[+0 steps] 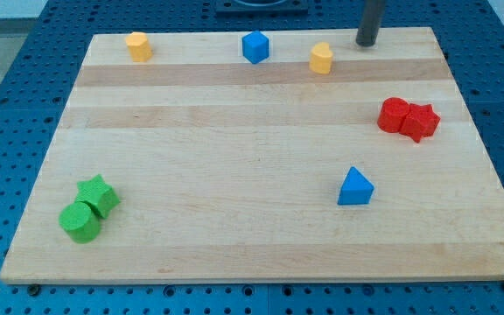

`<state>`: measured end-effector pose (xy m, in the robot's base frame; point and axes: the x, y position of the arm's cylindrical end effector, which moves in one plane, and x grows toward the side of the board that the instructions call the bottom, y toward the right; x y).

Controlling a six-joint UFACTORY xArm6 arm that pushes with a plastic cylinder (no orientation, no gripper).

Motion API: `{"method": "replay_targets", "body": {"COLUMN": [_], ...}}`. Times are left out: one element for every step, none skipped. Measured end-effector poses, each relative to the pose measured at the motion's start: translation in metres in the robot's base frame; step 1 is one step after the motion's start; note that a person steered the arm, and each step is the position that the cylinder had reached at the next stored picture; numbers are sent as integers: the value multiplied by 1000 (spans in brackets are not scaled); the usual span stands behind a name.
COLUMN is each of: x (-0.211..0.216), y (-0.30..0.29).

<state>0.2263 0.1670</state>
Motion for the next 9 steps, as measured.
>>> {"method": "replay_targets", "body": {"x": [15, 36, 51, 61, 73, 101, 144, 157, 164], "y": [-19, -46, -78, -114, -153, -165, -172, -224, -287]}}
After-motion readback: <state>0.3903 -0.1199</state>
